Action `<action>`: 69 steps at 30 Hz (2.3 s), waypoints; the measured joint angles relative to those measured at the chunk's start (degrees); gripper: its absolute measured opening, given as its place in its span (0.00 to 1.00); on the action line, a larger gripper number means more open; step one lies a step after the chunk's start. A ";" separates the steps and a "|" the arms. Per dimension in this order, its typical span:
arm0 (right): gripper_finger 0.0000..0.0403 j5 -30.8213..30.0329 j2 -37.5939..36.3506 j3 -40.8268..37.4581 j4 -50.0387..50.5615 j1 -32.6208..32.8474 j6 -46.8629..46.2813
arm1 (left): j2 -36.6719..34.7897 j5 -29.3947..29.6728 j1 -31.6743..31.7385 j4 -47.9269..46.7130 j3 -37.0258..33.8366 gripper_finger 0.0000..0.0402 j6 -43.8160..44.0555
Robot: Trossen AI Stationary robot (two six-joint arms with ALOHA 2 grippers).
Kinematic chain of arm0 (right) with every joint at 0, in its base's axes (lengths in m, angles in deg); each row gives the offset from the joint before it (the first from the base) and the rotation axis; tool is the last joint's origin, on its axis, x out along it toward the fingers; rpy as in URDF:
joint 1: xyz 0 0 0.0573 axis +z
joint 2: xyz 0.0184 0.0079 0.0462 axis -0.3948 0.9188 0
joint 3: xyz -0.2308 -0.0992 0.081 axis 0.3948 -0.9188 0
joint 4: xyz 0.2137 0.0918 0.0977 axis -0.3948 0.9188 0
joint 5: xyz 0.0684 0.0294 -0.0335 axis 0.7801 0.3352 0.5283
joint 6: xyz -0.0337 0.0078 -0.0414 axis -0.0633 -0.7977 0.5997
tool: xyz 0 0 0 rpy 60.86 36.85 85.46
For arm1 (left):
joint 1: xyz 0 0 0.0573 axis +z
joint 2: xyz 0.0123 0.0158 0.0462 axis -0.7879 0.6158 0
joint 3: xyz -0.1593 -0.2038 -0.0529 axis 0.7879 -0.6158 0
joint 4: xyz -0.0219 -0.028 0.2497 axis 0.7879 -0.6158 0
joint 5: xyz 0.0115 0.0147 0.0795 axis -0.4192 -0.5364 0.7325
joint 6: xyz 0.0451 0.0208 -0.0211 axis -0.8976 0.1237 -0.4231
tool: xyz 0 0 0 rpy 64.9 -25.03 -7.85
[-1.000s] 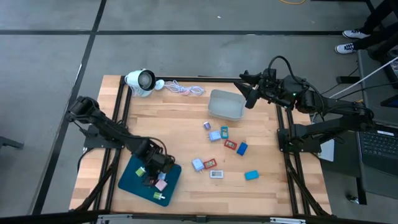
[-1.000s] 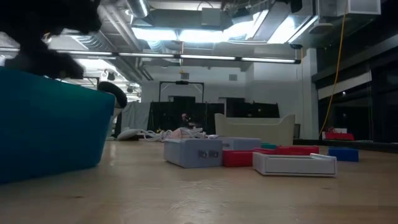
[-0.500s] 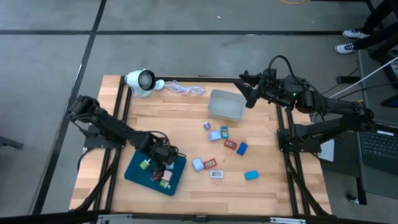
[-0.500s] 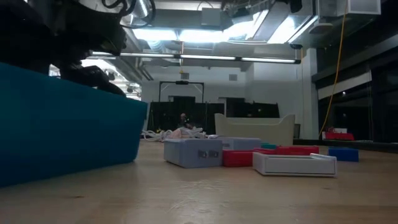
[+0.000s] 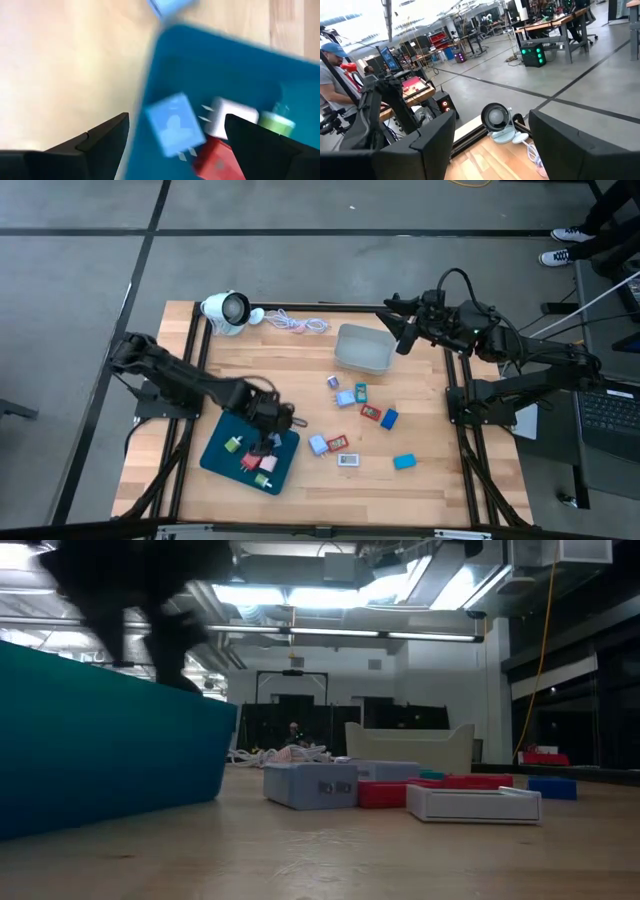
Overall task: Pick & Place Office items
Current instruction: Put the bottom blue charger adapter into the blue bin
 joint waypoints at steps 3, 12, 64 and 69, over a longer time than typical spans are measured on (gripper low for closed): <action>0.64 0.00 -0.02 0.00 -0.14 -0.02 0.01 | 0.00 1.40 3.22 -1.11 6.21 0.79 -4.64; 0.64 0.00 -0.02 0.00 0.06 -0.02 -0.44 | 5.38 1.73 13.96 -0.76 21.87 0.79 -25.04; 0.64 2.97 -0.02 0.02 4.98 -0.02 -1.04 | 38.18 -14.37 7.23 -4.71 34.03 0.79 -48.61; 0.64 2.95 -0.02 0.01 4.98 -0.01 -1.04 | 38.78 -14.81 5.85 -2.56 34.14 0.78 -48.65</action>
